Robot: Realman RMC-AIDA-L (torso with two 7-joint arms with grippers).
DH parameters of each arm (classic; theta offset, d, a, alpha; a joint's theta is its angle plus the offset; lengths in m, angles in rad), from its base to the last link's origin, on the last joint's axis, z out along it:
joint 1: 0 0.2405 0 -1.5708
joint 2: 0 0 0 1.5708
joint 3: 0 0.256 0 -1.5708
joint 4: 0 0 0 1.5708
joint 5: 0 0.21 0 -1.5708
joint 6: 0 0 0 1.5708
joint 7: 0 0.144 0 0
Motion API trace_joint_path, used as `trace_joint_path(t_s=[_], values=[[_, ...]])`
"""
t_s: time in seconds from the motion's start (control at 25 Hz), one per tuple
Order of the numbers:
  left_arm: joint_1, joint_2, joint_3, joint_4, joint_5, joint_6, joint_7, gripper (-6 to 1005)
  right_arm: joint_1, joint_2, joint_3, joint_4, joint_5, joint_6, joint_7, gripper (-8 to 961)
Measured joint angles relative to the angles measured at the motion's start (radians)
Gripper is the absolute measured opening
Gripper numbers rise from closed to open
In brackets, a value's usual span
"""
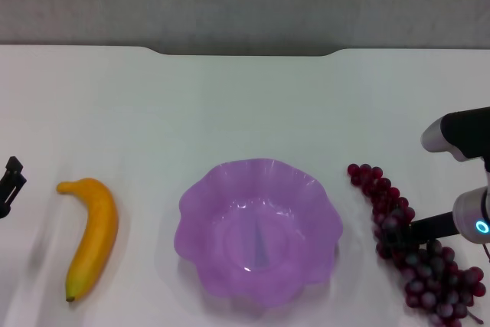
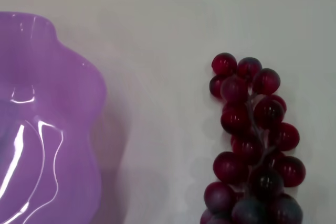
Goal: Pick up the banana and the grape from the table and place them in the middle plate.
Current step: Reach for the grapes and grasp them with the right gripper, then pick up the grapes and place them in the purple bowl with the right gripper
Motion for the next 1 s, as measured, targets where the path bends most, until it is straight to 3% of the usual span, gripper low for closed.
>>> trace_joint_path(t_s=[0.24, 0.8, 1.0], values=[[0.001, 0.0, 0.001, 0.0, 0.0, 0.0, 0.0, 909, -0.008, 0.003, 0.0, 0.006, -0.009, -0.009, -0.001, 441], [0.003, 0.0, 0.0, 0.0, 0.0, 0.001, 0.0, 909, -0.013, 0.003, -0.005, 0.011, -0.011, -0.022, -0.001, 410], [0.006, 0.0, 0.0, 0.001, -0.001, 0.001, 0.0, 908, -0.07, 0.003, -0.002, 0.088, -0.033, -0.018, -0.002, 406]])
